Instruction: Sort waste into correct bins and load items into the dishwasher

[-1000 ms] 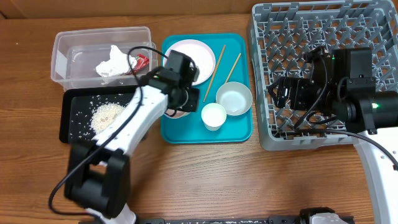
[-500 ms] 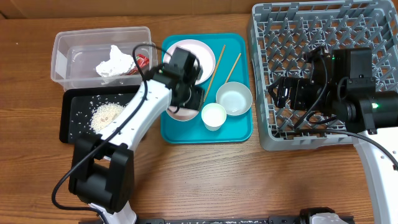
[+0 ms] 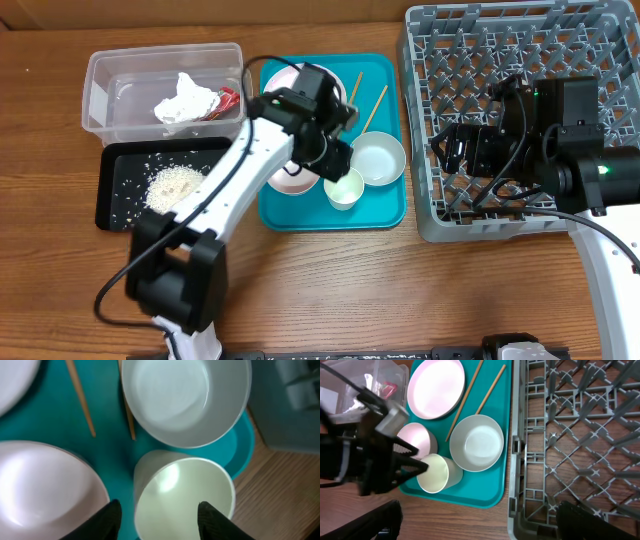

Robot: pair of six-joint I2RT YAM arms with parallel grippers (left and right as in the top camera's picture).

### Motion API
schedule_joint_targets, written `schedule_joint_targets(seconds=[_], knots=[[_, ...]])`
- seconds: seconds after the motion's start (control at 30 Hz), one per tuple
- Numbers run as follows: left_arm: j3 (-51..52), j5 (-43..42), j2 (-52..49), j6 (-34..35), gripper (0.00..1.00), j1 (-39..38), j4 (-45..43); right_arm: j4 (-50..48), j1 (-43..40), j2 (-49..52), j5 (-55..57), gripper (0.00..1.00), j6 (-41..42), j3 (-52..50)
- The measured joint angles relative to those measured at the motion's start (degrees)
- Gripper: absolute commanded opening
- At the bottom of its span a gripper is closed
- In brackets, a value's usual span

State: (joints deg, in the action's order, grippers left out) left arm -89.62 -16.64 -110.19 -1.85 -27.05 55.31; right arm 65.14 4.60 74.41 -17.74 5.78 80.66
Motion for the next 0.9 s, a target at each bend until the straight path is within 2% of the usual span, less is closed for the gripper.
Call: schedule_joint_targets(seconds=[0.33, 0.53, 0.9], knots=[[0.0, 0.6, -5.4, -1.5, 0.04, 0.1, 2.3, 0.0, 0.0, 0.0, 0.0, 1.00, 0.0, 0.0], [-0.3, 0.5, -5.4, -1.3, 0.04, 0.1, 3.0, 0.0, 0.0, 0.0, 0.0, 1.00, 0.0, 0.0], [-13.2, -4.6, -5.3, -1.4, 0.04, 2.8, 19.8, -2.7, 0.0, 0.0, -1.8, 1.00, 0.0, 0.0]])
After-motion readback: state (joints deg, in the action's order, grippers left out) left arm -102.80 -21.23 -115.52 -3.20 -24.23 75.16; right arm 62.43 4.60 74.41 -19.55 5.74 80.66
